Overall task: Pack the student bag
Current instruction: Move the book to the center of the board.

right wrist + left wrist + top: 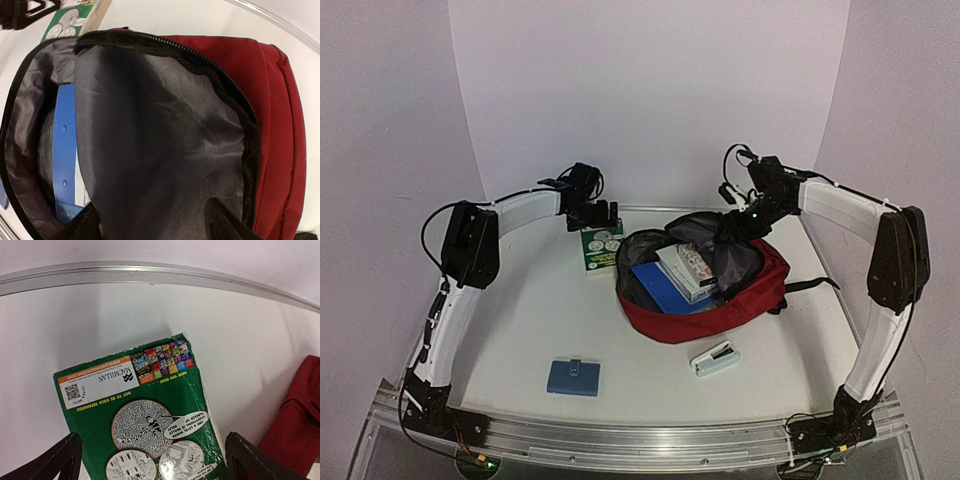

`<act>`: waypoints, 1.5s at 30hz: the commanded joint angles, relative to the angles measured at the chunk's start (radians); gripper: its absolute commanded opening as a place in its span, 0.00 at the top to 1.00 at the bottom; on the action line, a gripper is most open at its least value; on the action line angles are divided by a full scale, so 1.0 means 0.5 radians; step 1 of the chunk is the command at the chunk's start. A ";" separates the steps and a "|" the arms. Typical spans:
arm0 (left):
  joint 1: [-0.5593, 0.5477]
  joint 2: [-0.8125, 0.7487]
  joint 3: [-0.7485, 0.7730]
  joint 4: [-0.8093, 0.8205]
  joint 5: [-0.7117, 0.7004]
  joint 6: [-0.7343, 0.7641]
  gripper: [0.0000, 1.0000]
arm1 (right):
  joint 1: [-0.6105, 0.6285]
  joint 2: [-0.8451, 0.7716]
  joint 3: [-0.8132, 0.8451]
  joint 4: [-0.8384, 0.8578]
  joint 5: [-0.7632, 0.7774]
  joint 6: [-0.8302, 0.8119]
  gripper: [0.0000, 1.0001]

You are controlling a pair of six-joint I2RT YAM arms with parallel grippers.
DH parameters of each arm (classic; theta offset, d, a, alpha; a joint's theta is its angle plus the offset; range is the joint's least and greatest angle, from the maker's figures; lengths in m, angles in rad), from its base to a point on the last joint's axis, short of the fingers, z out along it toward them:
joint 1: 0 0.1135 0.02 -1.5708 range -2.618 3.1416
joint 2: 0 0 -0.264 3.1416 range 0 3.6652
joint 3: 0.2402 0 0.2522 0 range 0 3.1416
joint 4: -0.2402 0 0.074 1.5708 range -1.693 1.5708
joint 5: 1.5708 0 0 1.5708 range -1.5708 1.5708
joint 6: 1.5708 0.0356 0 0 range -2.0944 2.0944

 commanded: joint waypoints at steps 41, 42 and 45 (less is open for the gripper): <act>-0.021 -1.103 -1.522 0.039 -0.065 -0.059 0.03 | 0.189 -0.228 0.018 -0.002 -0.161 0.010 0.05; 0.001 -1.043 -1.422 -0.021 -0.083 -0.014 0.03 | 0.221 -0.234 0.027 -0.002 -0.157 0.012 0.05; 0.065 -0.861 -1.171 -0.091 -0.108 0.098 0.02 | 0.296 -0.253 0.051 -0.002 -0.159 0.018 0.05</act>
